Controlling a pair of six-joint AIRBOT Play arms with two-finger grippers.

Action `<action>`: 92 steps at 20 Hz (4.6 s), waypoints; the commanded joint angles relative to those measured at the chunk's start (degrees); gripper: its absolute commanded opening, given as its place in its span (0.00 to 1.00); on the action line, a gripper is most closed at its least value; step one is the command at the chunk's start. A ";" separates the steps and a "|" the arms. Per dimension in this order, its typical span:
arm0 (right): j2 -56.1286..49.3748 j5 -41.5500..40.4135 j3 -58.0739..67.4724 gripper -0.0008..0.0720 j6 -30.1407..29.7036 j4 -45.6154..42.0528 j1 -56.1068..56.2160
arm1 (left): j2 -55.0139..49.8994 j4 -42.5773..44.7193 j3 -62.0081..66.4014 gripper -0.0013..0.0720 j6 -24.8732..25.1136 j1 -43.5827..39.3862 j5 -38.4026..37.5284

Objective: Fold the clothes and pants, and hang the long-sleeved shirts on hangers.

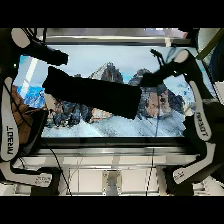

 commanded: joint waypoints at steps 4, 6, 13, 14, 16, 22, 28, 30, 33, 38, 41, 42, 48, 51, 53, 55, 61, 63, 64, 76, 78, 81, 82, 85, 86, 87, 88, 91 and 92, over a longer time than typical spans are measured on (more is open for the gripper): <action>6.86 -20.98 -33.11 0.66 -0.98 13.68 -7.98 | -0.07 -0.22 0.00 0.03 0.00 0.07 0.02; 2.93 -21.31 -33.88 0.66 -4.44 21.55 -7.76 | -0.07 -0.20 0.00 0.03 0.00 0.07 0.02; -1.99 -29.79 -33.62 0.61 -6.75 28.09 -2.54 | -0.07 -0.20 0.00 0.03 0.02 0.07 0.00; -1.99 -31.12 -33.38 0.61 -6.38 28.44 -1.84 | -0.07 -0.20 0.00 0.03 0.02 0.07 0.00; -2.01 -32.06 -32.50 0.55 -6.21 28.98 -0.50 | -0.07 -0.20 0.00 0.03 0.02 0.07 0.00; -1.88 -25.07 -27.65 0.02 -6.21 29.40 1.03 | -0.07 0.22 0.00 0.03 0.07 0.20 0.00; 8.15 -3.02 -25.46 0.02 -1.46 18.32 -6.54 | 0.59 0.63 0.00 0.03 0.02 0.17 -4.35; 14.27 5.95 -25.44 0.02 0.74 15.04 -12.02 | 1.88 0.31 0.02 0.03 0.02 -0.07 -6.47; 22.01 12.11 -22.91 0.02 4.28 15.56 -19.58 | 4.31 -0.37 0.00 0.03 0.00 -2.23 -6.60; 22.67 13.73 -14.71 0.02 9.62 15.63 -19.04 | -2.80 -3.39 -0.04 0.03 0.00 -10.84 -5.77; 22.60 13.64 -11.65 0.02 13.84 15.61 -15.78 | -10.27 -4.13 -0.04 0.03 0.22 -18.23 -4.26; 22.60 12.94 -11.04 0.02 15.13 15.58 -14.34 | -12.63 -4.13 -0.04 0.03 0.22 -20.33 -3.15; 18.53 1.84 -10.99 0.02 19.76 16.59 -3.32 | -24.30 -4.11 -0.04 0.03 0.22 -29.46 6.38; 15.30 -2.43 -10.99 0.02 19.67 20.37 2.86 | -27.43 -4.13 -0.04 0.03 0.20 -30.36 8.50; 14.05 -7.21 -10.88 0.02 19.28 21.11 6.29 | -28.50 -4.04 -0.04 0.03 0.20 -30.10 8.13; 12.85 -11.28 -9.11 0.02 18.32 21.22 9.31 | -27.41 -3.06 0.00 0.03 0.13 -28.22 7.13; 6.05 -36.20 -3.65 0.02 17.62 21.16 19.80 | -13.57 1.53 0.00 0.03 0.20 -13.27 0.11; 1.05 -40.85 -1.53 0.02 17.68 21.77 23.17 | -8.70 1.51 0.00 0.03 0.20 -7.56 -4.09; -1.62 -42.29 -0.33 0.02 17.68 22.56 24.87 | -6.64 1.51 0.00 0.03 0.20 -5.20 -5.68; -10.14 -23.63 22.88 0.47 6.03 16.55 24.48 | 0.42 1.51 -0.04 0.03 1.57 2.25 -12.02; -6.47 -8.79 20.81 0.42 7.39 12.50 16.65 | 0.42 1.51 -0.04 0.03 1.55 2.27 -12.02; 0.98 5.95 13.09 0.43 8.66 -0.20 7.28 | 0.42 1.51 -0.04 0.03 1.55 2.27 -12.04; 3.52 7.10 8.63 0.45 8.66 -2.99 5.51 | 0.42 1.49 -0.04 0.03 1.51 2.27 -12.02; 10.99 -3.93 -9.99 0.49 8.61 -3.19 2.38 | 0.42 1.33 -0.04 0.03 1.49 2.21 -12.07; 12.50 -9.73 -16.33 0.52 8.72 -1.64 2.23 | 0.42 0.57 -0.04 0.03 1.49 2.21 -12.04; 13.05 -14.99 -21.84 0.69 9.75 1.27 2.23 | 0.42 -0.28 -0.04 0.03 1.51 2.21 -12.04; 12.83 -19.02 -26.23 0.70 10.73 5.20 2.34 | 0.42 -0.48 -0.04 0.03 1.51 2.21 -12.02; 9.55 -25.22 -35.26 0.79 9.70 18.69 2.34 | 0.42 -1.31 -0.04 0.03 1.51 2.21 -11.96; 7.58 -24.90 -36.39 0.85 8.76 22.16 2.36 | 0.39 -1.40 -0.04 0.03 1.49 2.21 -11.98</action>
